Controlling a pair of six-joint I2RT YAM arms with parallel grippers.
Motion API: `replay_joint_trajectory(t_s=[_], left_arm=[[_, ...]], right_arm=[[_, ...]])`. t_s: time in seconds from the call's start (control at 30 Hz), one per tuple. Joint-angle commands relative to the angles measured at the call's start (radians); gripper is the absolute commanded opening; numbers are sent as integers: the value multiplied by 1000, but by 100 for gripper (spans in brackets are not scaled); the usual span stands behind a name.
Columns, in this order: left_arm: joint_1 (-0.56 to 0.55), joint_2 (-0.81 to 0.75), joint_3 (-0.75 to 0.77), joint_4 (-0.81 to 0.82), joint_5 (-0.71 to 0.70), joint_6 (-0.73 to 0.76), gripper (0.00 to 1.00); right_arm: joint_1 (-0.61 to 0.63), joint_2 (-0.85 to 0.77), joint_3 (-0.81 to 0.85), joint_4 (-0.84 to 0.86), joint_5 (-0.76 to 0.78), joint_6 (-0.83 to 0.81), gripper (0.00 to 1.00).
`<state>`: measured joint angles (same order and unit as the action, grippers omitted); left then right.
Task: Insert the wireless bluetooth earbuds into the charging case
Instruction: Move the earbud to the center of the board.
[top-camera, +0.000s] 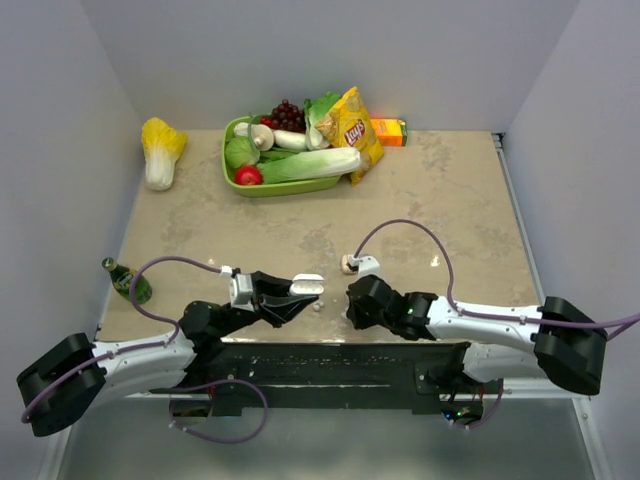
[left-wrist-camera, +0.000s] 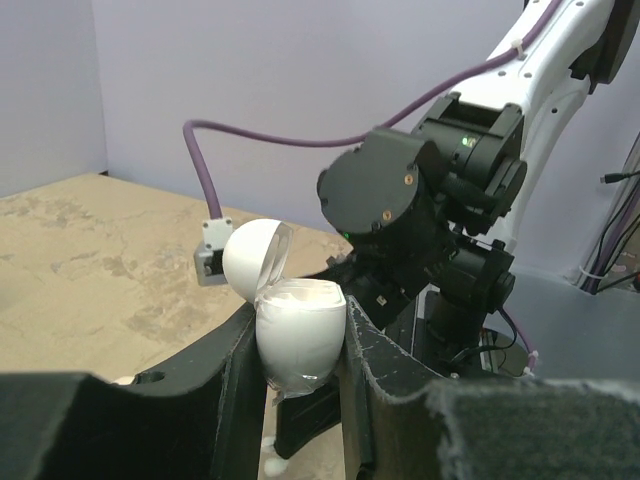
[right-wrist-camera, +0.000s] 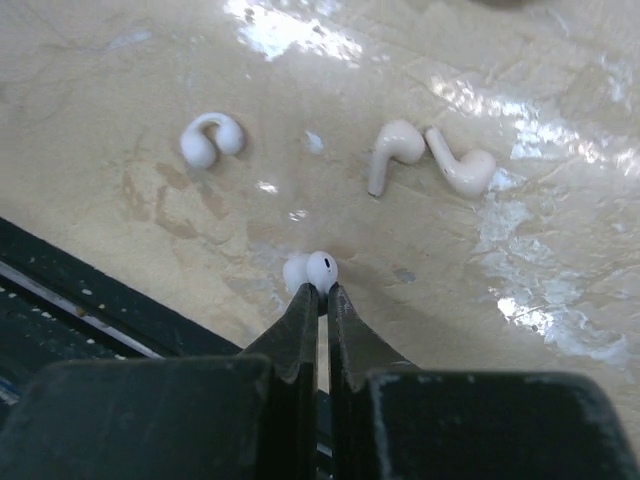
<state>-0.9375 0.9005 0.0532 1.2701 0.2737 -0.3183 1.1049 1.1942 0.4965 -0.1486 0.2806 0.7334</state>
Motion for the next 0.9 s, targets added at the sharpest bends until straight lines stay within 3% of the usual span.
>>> replay_joint_trajectory(t_s=[0.0, 0.2, 0.4, 0.63, 0.87], left_arm=[[-6, -11, -36, 491, -16, 35, 0], [-7, 9, -53, 548, -18, 13, 0], [-7, -20, -79, 551, -25, 13, 0], [-11, -41, -85, 526, -27, 25, 0], [-12, -22, -85, 529, -31, 31, 0]], right_arm=[[-4, 11, 183, -151, -6, -194, 0], [-4, 172, 338, -232, -1, -340, 0], [-66, 280, 404, -201, -107, -417, 0], [-152, 324, 416, -172, -173, -450, 0], [-157, 240, 407, -187, -83, -442, 0]])
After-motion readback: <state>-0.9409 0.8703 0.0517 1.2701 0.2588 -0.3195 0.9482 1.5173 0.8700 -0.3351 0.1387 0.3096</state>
